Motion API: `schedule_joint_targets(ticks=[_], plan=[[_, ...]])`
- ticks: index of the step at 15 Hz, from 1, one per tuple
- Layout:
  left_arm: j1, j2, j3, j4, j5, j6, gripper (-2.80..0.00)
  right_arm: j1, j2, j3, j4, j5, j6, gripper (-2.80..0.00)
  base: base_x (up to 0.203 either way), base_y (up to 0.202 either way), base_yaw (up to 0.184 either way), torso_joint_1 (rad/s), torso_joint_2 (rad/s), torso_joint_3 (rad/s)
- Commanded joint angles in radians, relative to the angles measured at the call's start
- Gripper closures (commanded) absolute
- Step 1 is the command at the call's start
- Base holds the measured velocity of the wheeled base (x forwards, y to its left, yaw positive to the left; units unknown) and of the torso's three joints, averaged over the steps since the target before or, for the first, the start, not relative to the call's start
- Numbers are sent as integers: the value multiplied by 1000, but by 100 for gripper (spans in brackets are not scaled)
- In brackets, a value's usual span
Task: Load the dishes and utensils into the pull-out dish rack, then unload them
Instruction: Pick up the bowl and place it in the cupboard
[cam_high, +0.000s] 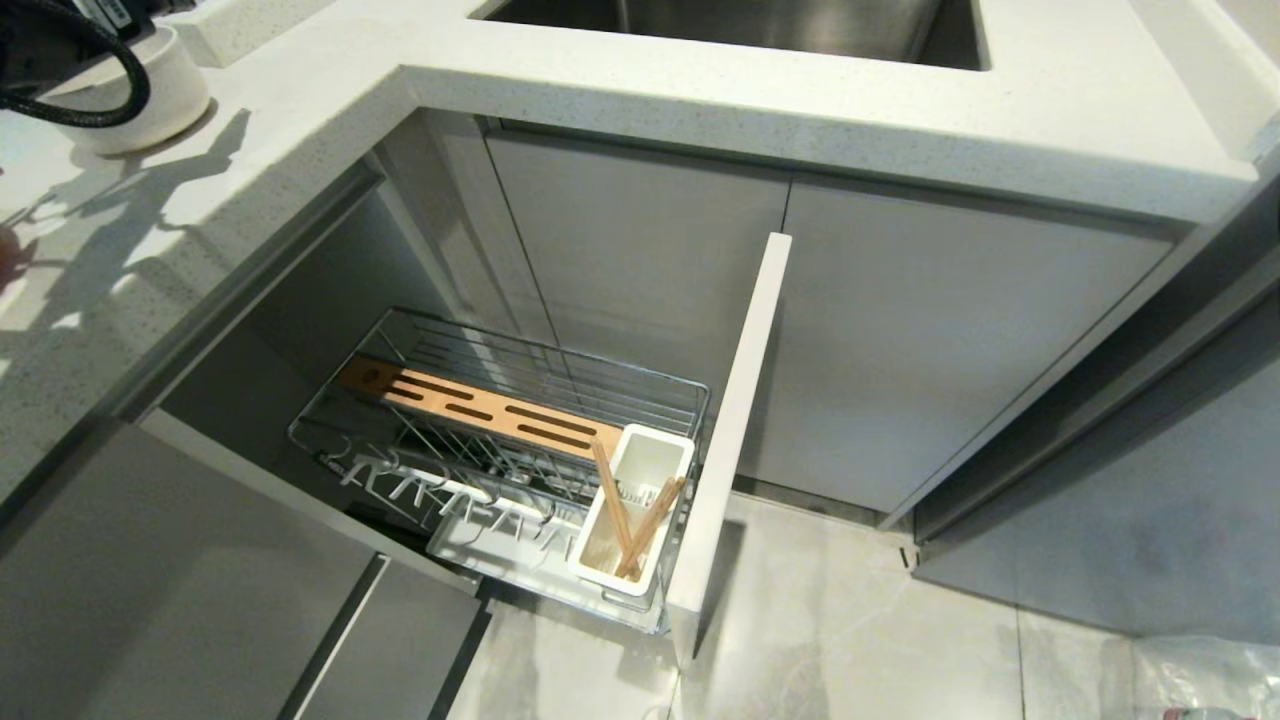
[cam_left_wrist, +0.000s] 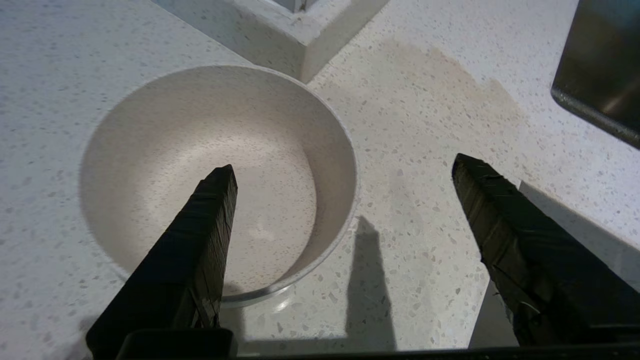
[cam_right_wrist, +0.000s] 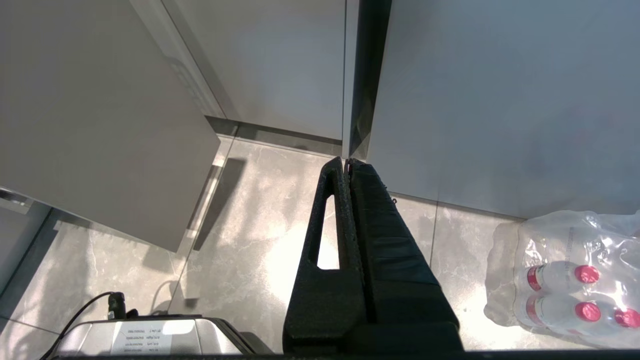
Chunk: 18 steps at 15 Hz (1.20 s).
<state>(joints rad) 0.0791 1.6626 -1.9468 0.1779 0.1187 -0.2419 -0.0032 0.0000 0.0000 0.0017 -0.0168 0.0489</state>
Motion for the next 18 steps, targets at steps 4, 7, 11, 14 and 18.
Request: schedule_joint_targets(ticks=[4, 7, 11, 14, 18], plan=[[21, 32, 0, -21, -55, -2, -280, 0, 0, 2, 0, 0, 0, 0, 0, 0, 0, 0, 0, 0], [29, 36, 0, -23, -57, -2, -280, 0, 0, 2, 0, 0, 0, 0, 0, 0, 0, 0, 0, 0], [30, 40, -1, -23, -59, 1, -280, 0, 0, 2, 0, 0, 0, 0, 0, 0, 0, 0, 0, 0], [28, 43, 0, -21, -67, 1, -280, 0, 0, 2, 0, 0, 0, 0, 0, 0, 0, 0, 0, 0], [28, 48, 0, -21, -74, 1, 0, 0, 0, 2, 0, 0, 0, 0, 0, 0, 0, 0, 0, 0]])
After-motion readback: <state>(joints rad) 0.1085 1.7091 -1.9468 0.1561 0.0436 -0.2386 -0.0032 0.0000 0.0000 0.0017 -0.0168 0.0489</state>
